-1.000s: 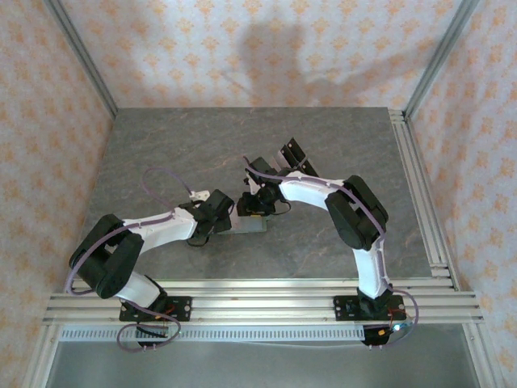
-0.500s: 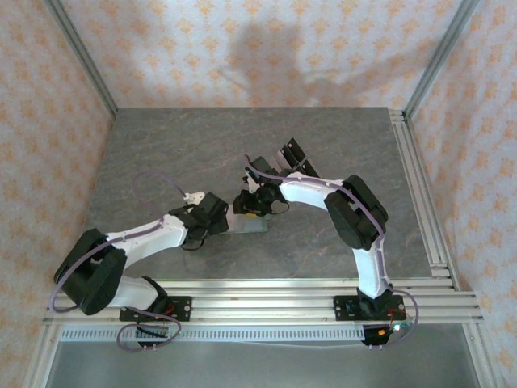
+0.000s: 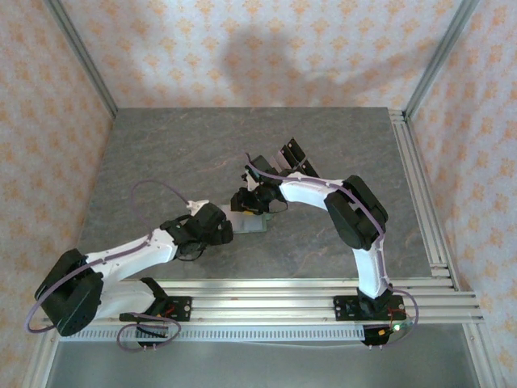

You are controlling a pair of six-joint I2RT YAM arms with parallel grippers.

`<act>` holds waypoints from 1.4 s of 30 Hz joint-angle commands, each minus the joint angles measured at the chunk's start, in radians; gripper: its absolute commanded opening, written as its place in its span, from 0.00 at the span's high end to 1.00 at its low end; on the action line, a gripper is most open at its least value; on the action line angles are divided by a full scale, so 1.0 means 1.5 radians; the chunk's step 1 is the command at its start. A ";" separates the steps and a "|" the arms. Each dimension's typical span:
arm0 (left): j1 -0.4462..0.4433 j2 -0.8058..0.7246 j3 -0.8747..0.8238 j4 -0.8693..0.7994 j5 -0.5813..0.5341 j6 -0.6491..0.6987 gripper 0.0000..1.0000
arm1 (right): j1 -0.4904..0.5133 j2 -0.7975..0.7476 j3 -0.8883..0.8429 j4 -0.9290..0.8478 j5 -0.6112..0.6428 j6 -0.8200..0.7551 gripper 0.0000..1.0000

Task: Put the credit cards into the card holder
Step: Flip over the card slot on the card holder.

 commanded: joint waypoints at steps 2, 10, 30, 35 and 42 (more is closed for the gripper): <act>-0.011 -0.008 -0.010 0.016 0.013 0.010 0.00 | -0.002 0.008 -0.004 0.016 -0.009 0.011 0.58; -0.032 0.023 0.010 0.055 0.027 0.036 0.00 | -0.002 0.010 -0.007 0.021 -0.013 0.012 0.58; -0.034 0.135 0.062 0.088 -0.026 0.045 0.00 | -0.002 0.010 -0.010 0.025 -0.020 0.011 0.58; -0.034 0.146 0.062 0.073 -0.064 0.030 0.00 | -0.002 0.008 -0.009 0.021 -0.020 0.009 0.58; -0.034 0.135 0.058 0.053 -0.111 0.008 0.00 | -0.002 -0.002 -0.002 0.015 -0.024 0.008 0.58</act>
